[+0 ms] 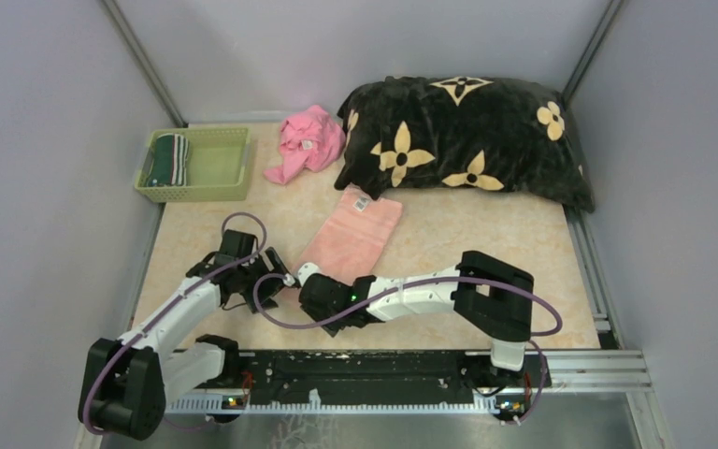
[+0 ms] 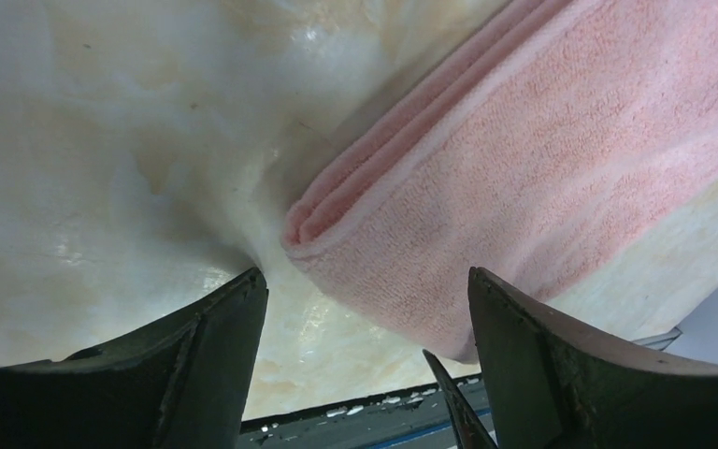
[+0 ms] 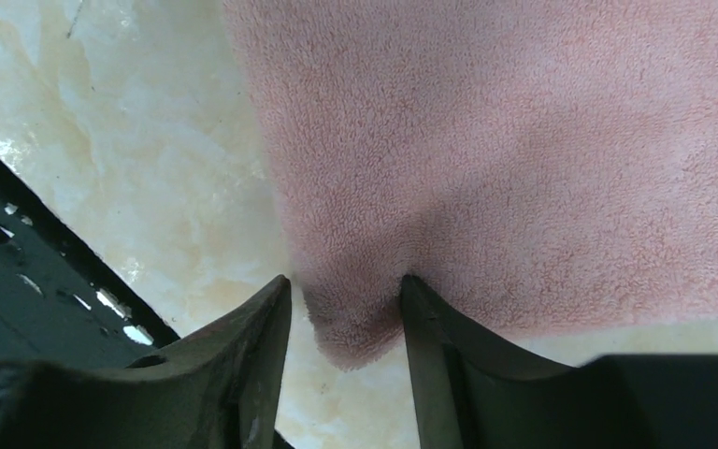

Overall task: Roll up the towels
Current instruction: Roll the towel at the center of the board.

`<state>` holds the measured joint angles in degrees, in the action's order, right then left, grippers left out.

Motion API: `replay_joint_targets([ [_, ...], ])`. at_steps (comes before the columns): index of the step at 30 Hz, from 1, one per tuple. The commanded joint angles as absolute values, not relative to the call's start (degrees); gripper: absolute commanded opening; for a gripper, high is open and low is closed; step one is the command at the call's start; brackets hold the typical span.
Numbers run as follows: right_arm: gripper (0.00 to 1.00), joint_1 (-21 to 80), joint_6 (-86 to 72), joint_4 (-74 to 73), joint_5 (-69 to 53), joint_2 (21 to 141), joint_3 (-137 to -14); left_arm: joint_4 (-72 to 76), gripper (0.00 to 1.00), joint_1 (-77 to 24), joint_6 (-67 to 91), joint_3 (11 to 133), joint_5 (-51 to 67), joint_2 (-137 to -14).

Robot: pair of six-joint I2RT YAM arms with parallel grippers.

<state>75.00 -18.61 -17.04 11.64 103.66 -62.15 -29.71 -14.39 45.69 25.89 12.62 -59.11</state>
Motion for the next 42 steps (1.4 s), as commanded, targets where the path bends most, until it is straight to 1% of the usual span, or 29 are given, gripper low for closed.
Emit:
replay_joint_targets([
  [1,0.42,75.1,-20.1,-21.5,14.8,108.3,-61.0,-29.4,0.84,-17.1,49.1,24.4,11.5,-60.1],
  [4,0.24,75.1,-20.5,-19.1,11.9,106.2,-59.9,-29.9,0.84,-19.7,52.0,24.6,10.4,-60.4],
  [8,0.06,74.9,-22.1,-15.4,7.0,103.3,-58.7,-32.7,0.83,-22.6,56.4,24.9,8.0,-59.0],
  [14,0.02,73.4,-27.7,-9.0,1.2,101.0,-56.4,-37.3,0.82,-23.8,61.9,26.0,5.5,-54.5],
  [17,0.02,73.0,-29.5,-7.5,1.0,100.7,-55.9,-37.6,0.8,-24.2,63.7,26.0,5.0,-54.9],
  [20,0.02,72.9,-29.5,-7.5,1.8,101.0,-55.9,-35.4,0.75,-24.6,65.1,25.7,5.1,-57.0],
  [24,0.03,72.9,-28.8,-7.7,2.6,100.8,-55.3,-34.3,0.6,-24.6,65.4,26.9,1.9,-60.1],
  [26,0.02,73.0,-28.5,-7.3,2.3,100.2,-54.5,-35.5,0.52,-24.6,64.9,28.8,-2.4,-61.2],
  [30,0.03,73.0,-27.7,-5.2,1.1,98.9,-52.1,-37.6,0.43,-24.4,63.7,31.3,-9.1,-63.0],
  [31,0.03,73.0,-27.3,-4.6,0.7,98.8,-51.6,-37.7,0.4,-24.1,63.3,31.7,-9.8,-63.4],
  [32,0.04,73.0,-26.8,-4.2,0.6,98.6,-51.2,-37.6,0.34,-24.0,62.8,31.9,-10.1,-64.0],
  [37,0.13,74.2,-23.3,-4.0,2.3,98.3,-51.9,-36.8,0.12,-23.9,60.7,32.9,-8.3,-67.1],
  [39,0.24,74.6,-22.1,-4.3,3.1,98.1,-53.0,-36.9,0.08,-24.1,60.1,33.3,-7.0,-68.0],
  [42,0.35,74.9,-20.9,-4.4,4.3,97.7,-54.9,-36.7,0.07,-24.0,59.7,33.2,-6.0,-67.8],
])
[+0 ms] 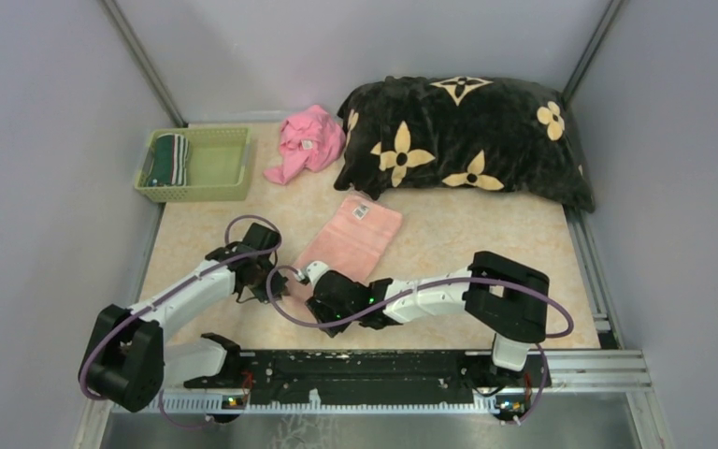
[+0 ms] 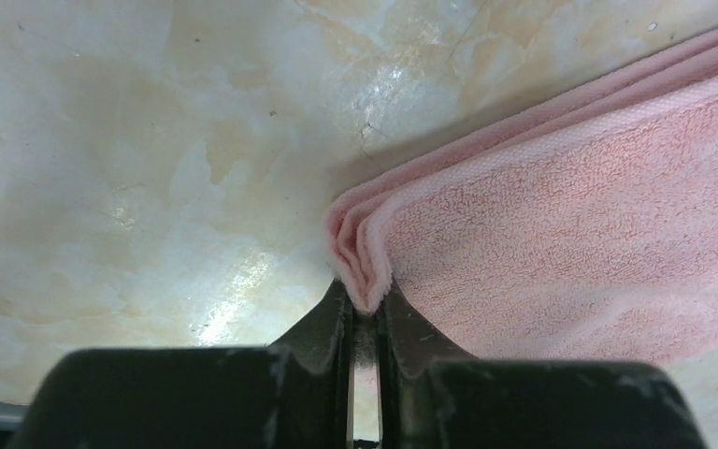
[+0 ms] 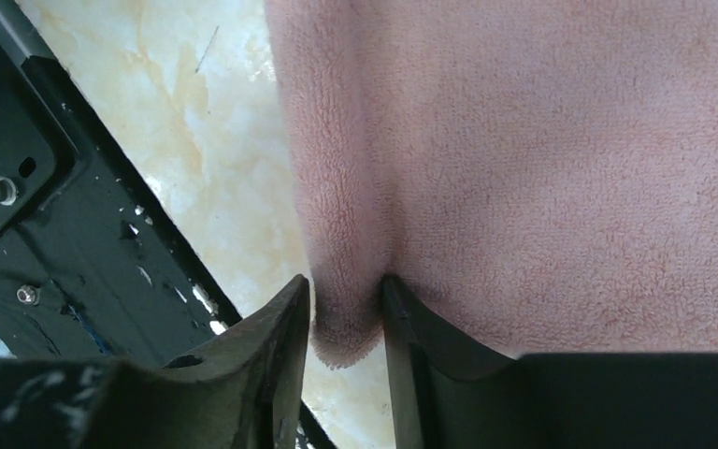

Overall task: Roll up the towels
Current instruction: Roll the towel at the center of the board.

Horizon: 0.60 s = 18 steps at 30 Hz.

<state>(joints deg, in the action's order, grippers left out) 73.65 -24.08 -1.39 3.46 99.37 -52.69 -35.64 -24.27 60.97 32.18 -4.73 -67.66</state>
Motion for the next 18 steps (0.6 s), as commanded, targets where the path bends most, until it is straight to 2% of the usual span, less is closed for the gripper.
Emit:
replay_joint_targets([
  [1,0.38,74.9,-20.5,-4.5,4.7,97.9,-55.7,-36.7,0.07,-24.1,59.7,33.2,-5.9,-67.5],
  [9,0.41,75.1,-19.5,-5.6,4.6,100.9,-58.8,-36.8,0.08,-24.1,59.5,32.6,-5.9,-66.9],
  [15,0.37,75.2,-20.9,-5.6,4.5,101.9,-56.1,-36.8,0.1,-24.0,59.2,32.5,-6.8,-66.7],
  [18,0.32,75.2,-21.3,-5.8,4.2,102.0,-55.3,-37.0,0.12,-24.0,59.2,32.5,-7.8,-66.8],
])
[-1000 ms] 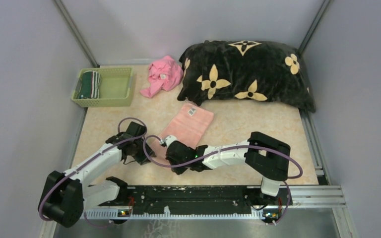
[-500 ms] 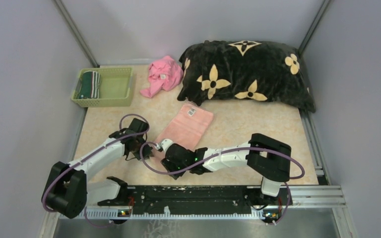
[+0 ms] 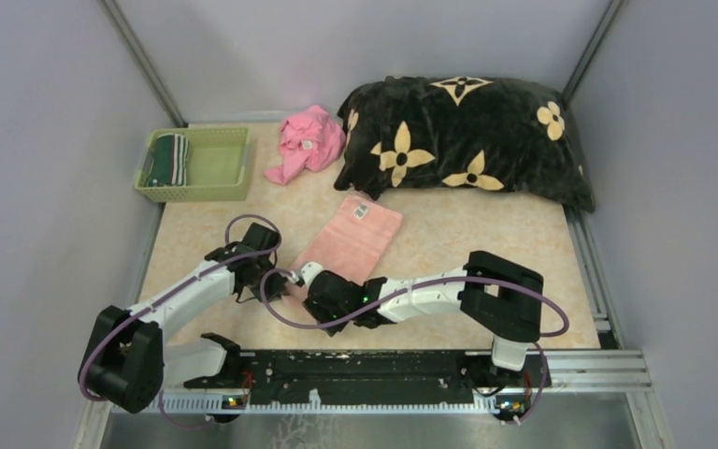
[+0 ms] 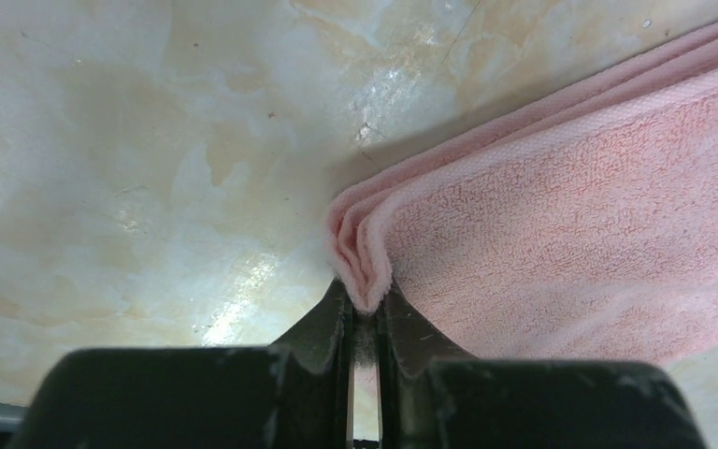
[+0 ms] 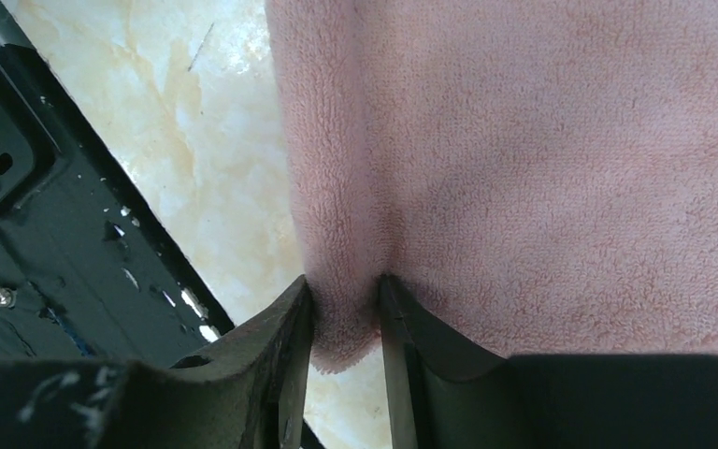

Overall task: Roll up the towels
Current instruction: Roll the towel at the center of the board.

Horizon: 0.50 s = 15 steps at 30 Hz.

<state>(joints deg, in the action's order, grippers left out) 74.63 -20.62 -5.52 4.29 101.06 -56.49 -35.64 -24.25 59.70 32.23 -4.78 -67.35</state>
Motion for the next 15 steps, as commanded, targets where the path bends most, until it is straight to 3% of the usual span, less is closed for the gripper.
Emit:
replay_joint_targets([
  [1,0.29,75.0,-21.4,-5.9,3.9,102.0,-55.1,-37.0,0.13,-23.9,59.1,32.5,-8.2,-66.8],
  [7,0.04,69.8,-25.0,-0.4,-7.3,97.5,-50.7,-35.5,0.17,-22.1,57.1,33.4,-9.0,-67.3],
  [12,0.01,65.3,-28.1,4.4,-18.9,96.3,-49.1,-34.1,0.29,-21.6,54.7,36.3,-8.4,-68.9],
  [15,0.01,62.5,-31.0,6.9,-23.6,97.1,-48.5,-33.8,0.42,-21.2,54.0,37.5,-8.0,-69.0],
])
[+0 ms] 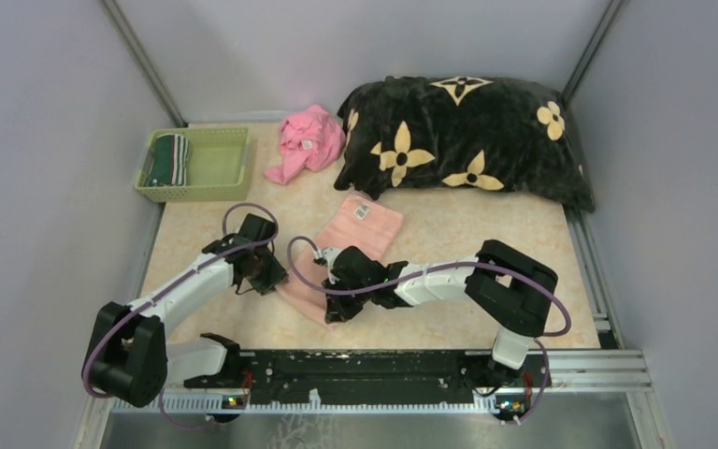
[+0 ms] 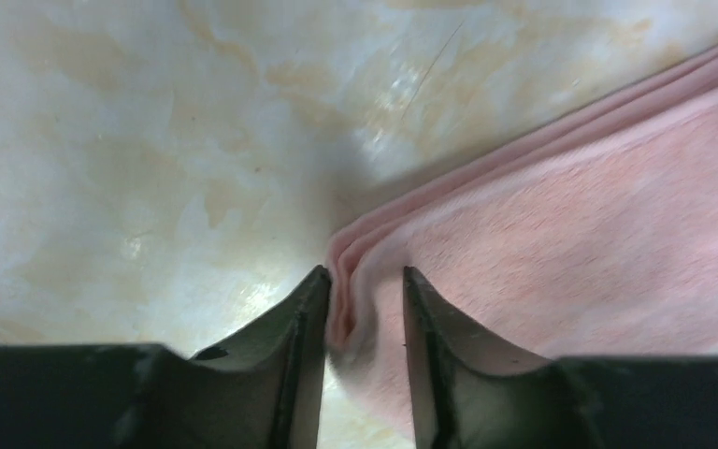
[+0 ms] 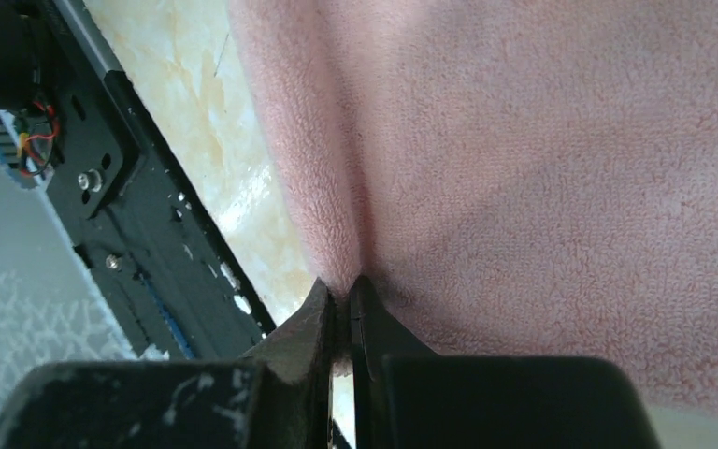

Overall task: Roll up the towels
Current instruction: Roll the towel at the center of the board.

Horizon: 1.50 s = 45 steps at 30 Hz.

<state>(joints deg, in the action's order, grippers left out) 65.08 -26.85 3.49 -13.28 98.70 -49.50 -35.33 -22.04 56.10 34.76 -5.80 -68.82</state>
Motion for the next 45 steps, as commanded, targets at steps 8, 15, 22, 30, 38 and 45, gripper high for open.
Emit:
replay_joint_targets([
  [8,0.0,56.5,-39.9,16.6,-35.2,100.0,-44.2,-33.9,0.71,-16.9,53.0,34.3,-2.2,-57.2],
  [15,0.0,52.9,-44.1,18.2,-39.4,102.2,-44.0,-41.4,0.77,-16.1,52.6,32.5,-1.1,-49.6],
  [22,0.0,50.7,-47.8,19.5,-40.7,105.6,-43.7,-44.0,0.77,-16.0,55.4,28.6,4.5,-42.7],
  [30,0.0,49.1,-50.7,22.5,-41.6,107.5,-42.1,-41.4,0.73,-16.1,55.9,24.9,8.9,-41.0],
  [38,0.01,49.0,-49.4,20.1,-40.5,107.1,-42.8,-32.1,0.69,-16.1,55.5,22.0,12.4,-46.9],
  [45,0.08,49.1,-45.6,15.5,-38.3,104.1,-44.3,-26.9,0.66,-16.1,55.5,21.1,10.6,-53.0],
])
